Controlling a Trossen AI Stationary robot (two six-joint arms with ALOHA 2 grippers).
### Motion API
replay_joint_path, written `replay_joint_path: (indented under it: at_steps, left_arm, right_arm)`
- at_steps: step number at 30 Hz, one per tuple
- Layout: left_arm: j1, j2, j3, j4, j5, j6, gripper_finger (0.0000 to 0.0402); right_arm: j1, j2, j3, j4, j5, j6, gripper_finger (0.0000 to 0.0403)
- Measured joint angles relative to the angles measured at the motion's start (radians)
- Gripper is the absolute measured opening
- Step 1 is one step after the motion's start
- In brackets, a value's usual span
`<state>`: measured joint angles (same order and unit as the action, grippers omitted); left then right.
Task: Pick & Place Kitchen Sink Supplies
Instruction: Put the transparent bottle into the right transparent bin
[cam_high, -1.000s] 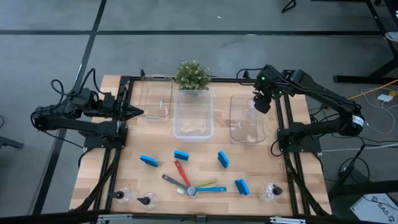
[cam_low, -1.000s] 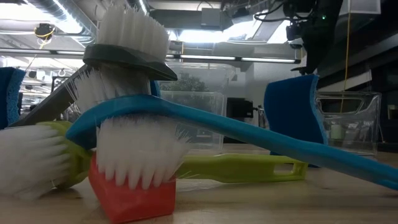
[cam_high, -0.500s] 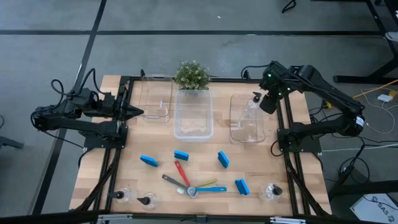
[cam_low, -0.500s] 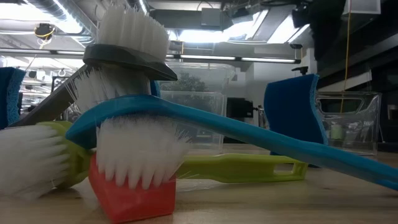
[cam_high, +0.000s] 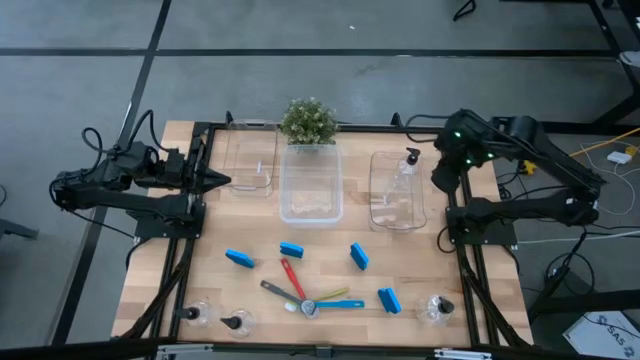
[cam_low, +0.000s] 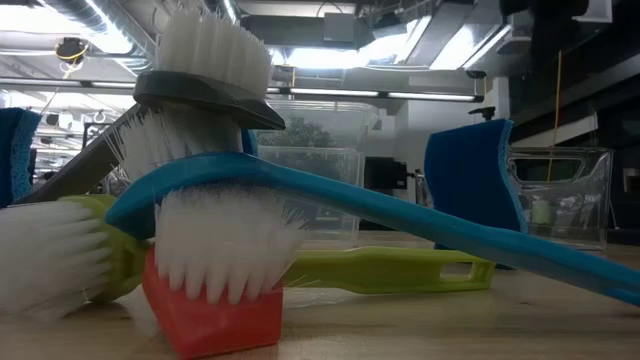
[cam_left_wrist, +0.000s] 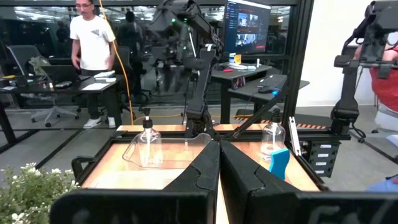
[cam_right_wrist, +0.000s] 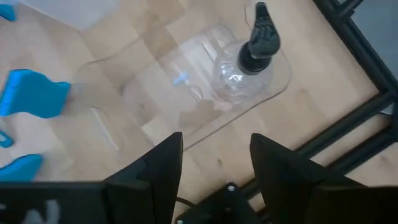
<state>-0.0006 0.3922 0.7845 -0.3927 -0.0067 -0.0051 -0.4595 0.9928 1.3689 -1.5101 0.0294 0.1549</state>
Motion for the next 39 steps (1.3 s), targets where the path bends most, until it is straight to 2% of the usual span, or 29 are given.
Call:
replay_joint_path:
  at_steps: [8,19,26,30,39]
  left_arm:
    - [0.000,0.000,0.000,0.000,0.000,0.000,0.0006]
    - [0.000,0.000,0.000,0.000,0.000,0.000,0.0006]
    - [0.000,0.000,0.000,0.000,0.000,0.000,0.0006]
    - [0.000,0.000,0.000,0.000,0.000,0.000,0.0006]
    - [0.000,0.000,0.000,0.000,0.000,0.000,0.0006]
  right_arm:
    - [0.144,-0.046,0.000,0.001,-0.026,0.126,0.0188]
    - [0.392,0.004,-0.001,0.044,-0.023,0.315,0.0188]
    - [0.556,0.096,-0.001,0.163,-0.020,0.401,0.0188]
    - [0.637,0.172,-0.001,0.171,0.026,0.471,0.0188]
    - [0.823,0.337,-0.001,0.202,0.019,0.567,0.0188]
